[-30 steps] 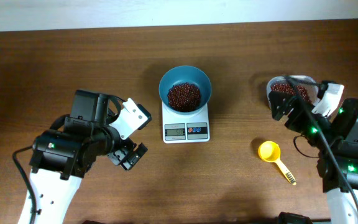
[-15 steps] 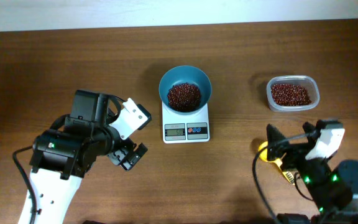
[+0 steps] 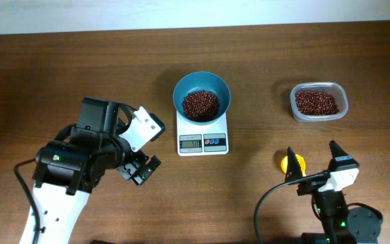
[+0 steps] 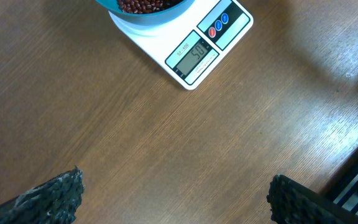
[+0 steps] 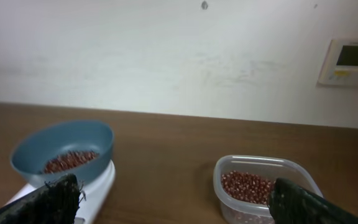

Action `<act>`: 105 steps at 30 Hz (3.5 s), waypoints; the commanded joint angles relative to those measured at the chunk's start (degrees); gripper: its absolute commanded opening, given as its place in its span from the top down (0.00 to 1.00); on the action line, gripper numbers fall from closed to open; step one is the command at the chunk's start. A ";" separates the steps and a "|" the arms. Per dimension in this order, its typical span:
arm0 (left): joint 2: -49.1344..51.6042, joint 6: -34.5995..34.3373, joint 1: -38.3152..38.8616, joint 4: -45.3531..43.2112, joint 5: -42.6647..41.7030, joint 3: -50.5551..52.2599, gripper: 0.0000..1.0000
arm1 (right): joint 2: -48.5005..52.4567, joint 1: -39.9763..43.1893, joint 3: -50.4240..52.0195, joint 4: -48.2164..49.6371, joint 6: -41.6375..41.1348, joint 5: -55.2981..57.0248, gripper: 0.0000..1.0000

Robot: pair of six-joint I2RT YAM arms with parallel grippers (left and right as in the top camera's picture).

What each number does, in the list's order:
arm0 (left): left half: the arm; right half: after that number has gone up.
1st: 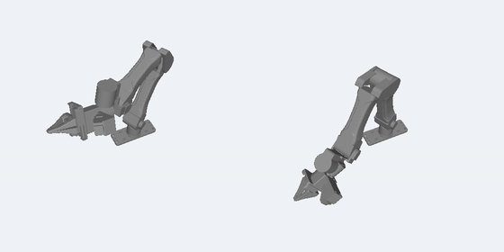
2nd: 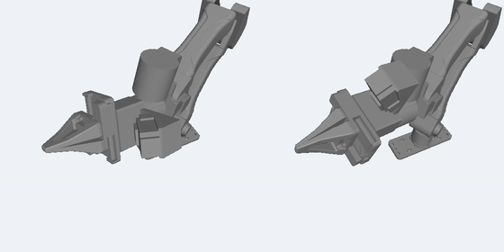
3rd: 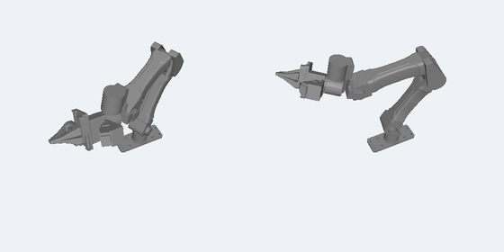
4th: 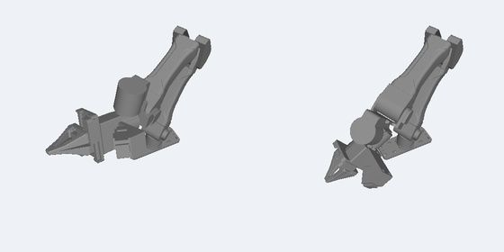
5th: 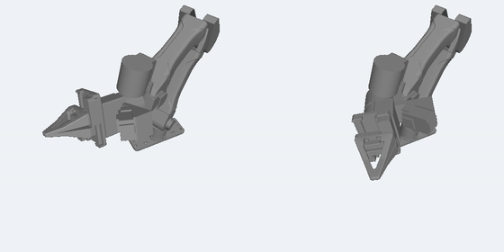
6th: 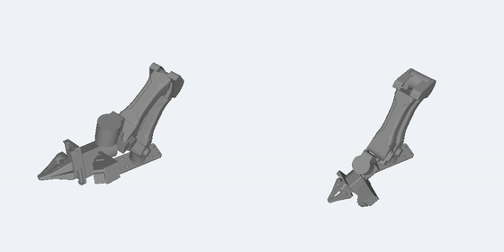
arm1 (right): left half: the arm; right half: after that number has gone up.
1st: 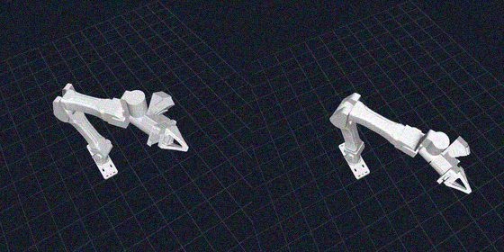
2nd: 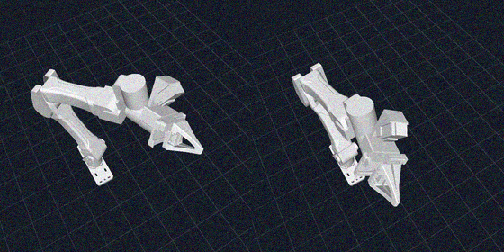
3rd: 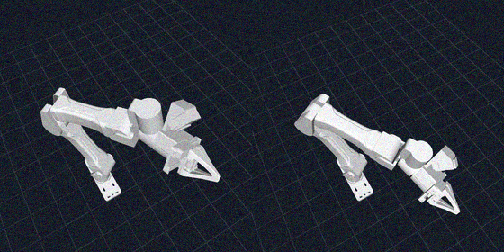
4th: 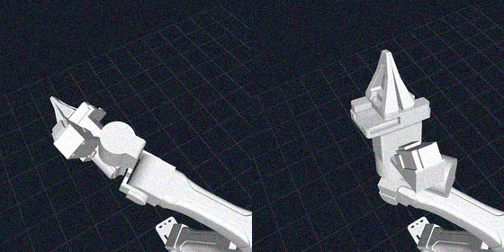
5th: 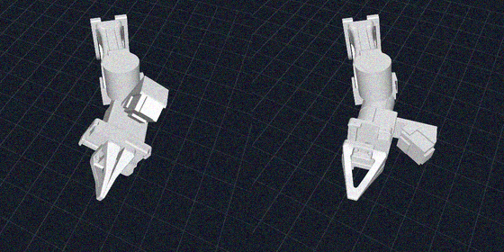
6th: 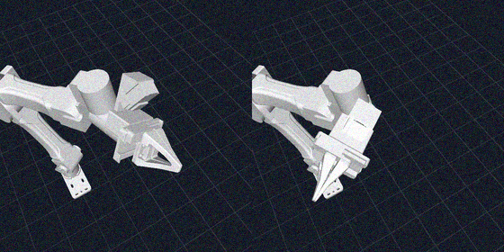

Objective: Scoop item into bowl and weigh 50g on scale

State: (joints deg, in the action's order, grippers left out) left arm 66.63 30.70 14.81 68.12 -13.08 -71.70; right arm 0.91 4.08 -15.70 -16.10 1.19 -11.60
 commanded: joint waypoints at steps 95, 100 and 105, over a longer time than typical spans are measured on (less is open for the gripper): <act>0.04 1.07 -0.35 0.17 0.00 -0.87 0.01 | -0.70 -5.29 15.39 11.89 4.39 7.78 0.01; 0.04 1.07 -0.35 2.27 0.00 -0.87 0.01 | -0.70 -5.29 15.39 11.89 4.39 7.78 0.01; 0.04 1.07 -0.35 2.27 0.00 -0.87 0.01 | -0.70 -5.29 15.39 11.89 4.39 7.78 0.01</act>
State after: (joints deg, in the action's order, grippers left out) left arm 66.63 30.70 14.81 70.30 -13.08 -71.70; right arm 0.89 -0.80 -0.89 -4.23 5.17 -4.29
